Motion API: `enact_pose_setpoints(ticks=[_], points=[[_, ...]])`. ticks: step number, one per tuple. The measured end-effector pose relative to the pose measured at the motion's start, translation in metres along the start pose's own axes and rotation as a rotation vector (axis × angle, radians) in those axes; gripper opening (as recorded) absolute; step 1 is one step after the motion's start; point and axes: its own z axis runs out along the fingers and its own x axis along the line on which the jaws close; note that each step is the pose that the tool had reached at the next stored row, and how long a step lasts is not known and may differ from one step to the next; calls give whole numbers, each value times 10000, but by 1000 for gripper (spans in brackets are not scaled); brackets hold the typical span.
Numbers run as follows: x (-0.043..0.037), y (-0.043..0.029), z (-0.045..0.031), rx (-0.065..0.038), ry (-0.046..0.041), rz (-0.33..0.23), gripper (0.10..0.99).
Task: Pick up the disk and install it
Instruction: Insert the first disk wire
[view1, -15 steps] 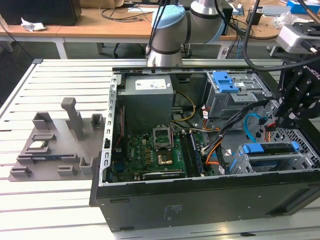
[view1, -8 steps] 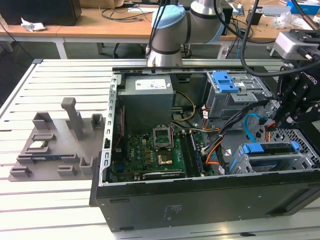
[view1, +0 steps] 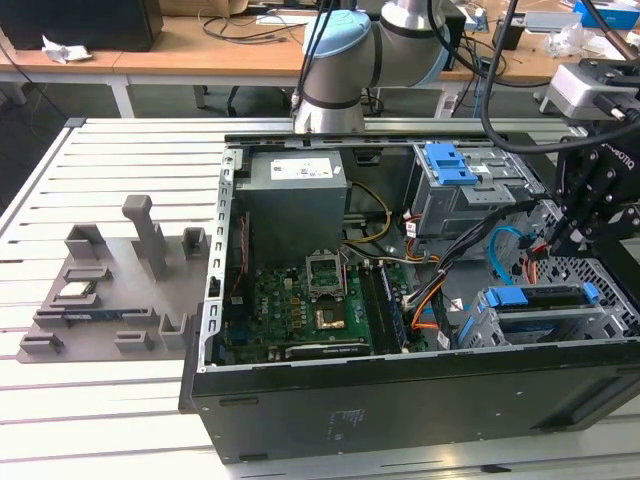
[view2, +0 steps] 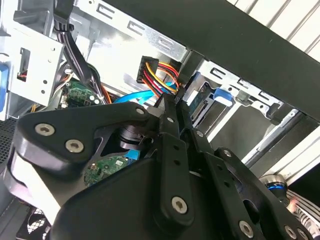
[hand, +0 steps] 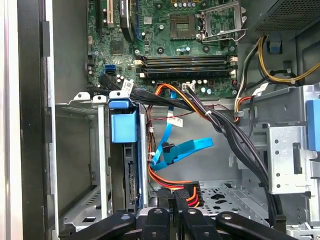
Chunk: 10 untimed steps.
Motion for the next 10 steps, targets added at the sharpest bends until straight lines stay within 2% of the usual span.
enact_pose_setpoints(ticks=[6,10], points=[[124,16,4,4,140,-14,165],[218,24,26,2,150,-31,165]])
